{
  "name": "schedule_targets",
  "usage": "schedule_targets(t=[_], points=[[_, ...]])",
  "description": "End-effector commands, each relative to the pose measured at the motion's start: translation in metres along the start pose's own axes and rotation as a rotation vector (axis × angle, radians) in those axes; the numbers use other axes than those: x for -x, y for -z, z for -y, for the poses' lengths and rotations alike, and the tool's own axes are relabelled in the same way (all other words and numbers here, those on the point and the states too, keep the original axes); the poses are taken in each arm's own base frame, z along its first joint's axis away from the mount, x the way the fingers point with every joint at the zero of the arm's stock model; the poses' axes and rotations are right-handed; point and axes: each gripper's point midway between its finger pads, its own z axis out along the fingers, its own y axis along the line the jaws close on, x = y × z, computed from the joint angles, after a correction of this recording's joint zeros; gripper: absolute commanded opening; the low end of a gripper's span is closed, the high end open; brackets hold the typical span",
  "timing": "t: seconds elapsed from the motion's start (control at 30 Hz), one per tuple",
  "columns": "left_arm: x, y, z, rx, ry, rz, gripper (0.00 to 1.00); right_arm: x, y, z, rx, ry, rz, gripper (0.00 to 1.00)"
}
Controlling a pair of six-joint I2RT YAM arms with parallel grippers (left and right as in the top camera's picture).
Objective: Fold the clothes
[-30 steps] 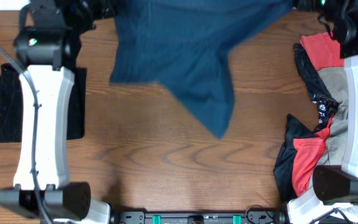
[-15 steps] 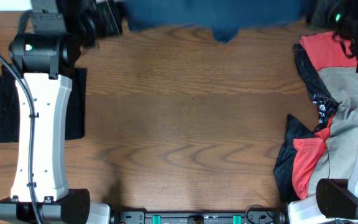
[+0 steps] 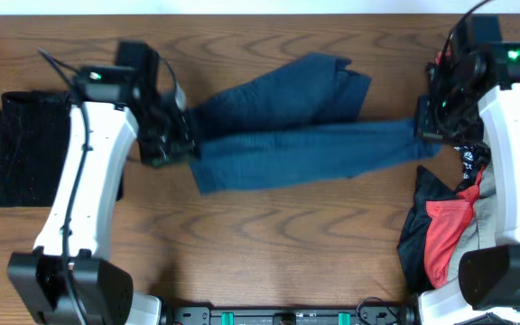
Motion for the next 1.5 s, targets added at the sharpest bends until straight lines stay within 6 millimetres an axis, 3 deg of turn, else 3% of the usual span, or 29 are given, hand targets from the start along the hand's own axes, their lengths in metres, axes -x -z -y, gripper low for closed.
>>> schedule_targets(t=[0.0, 0.17, 0.37, 0.47, 0.57, 0.73, 0.9, 1.03, 1.2, 1.4, 1.47], points=[[-0.02, -0.022, -0.06, 0.228, 0.054, -0.096, 0.06, -0.006, -0.013, 0.069, -0.28, -0.112, -0.033, 0.01], [-0.06, -0.048, -0.083, 0.265, 0.088, -0.229, 0.06, -0.041, -0.036, 0.093, -0.406, -0.205, -0.167, 0.01], [-0.095, -0.051, -0.095, 0.267, 0.093, -0.238, 0.06, -0.059, -0.039, 0.114, -0.484, -0.28, -0.208, 0.01], [-0.102, -0.045, -0.09, 0.231, 0.103, -0.183, 0.06, -0.058, -0.034, 0.109, -0.463, -0.281, -0.177, 0.01], [-0.096, -0.038, -0.081, 0.182, 0.093, -0.09, 0.06, -0.041, -0.034, 0.083, -0.331, -0.203, -0.088, 0.01], [-0.053, -0.034, -0.067, 0.113, 0.078, 0.121, 0.06, 0.017, -0.031, 0.0, 0.011, -0.007, 0.165, 0.01], [0.006, -0.027, -0.061, 0.081, 0.203, 0.35, 0.06, 0.076, -0.013, -0.051, 0.128, 0.076, 0.432, 0.01], [0.048, -0.015, -0.067, 0.107, 0.285, 0.53, 0.06, 0.104, -0.004, -0.075, 0.17, 0.111, 0.555, 0.01], [0.091, -0.008, -0.052, 0.04, 0.249, 0.661, 0.07, 0.129, -0.01, -0.091, 0.195, 0.121, 0.619, 0.01], [0.121, -0.03, -0.053, 0.038, 0.247, 0.671, 0.12, 0.157, -0.043, -0.101, 0.199, 0.121, 0.632, 0.02], [0.131, -0.039, -0.058, 0.059, 0.255, 0.677, 0.17, 0.175, -0.049, -0.108, 0.22, 0.108, 0.678, 0.13]])
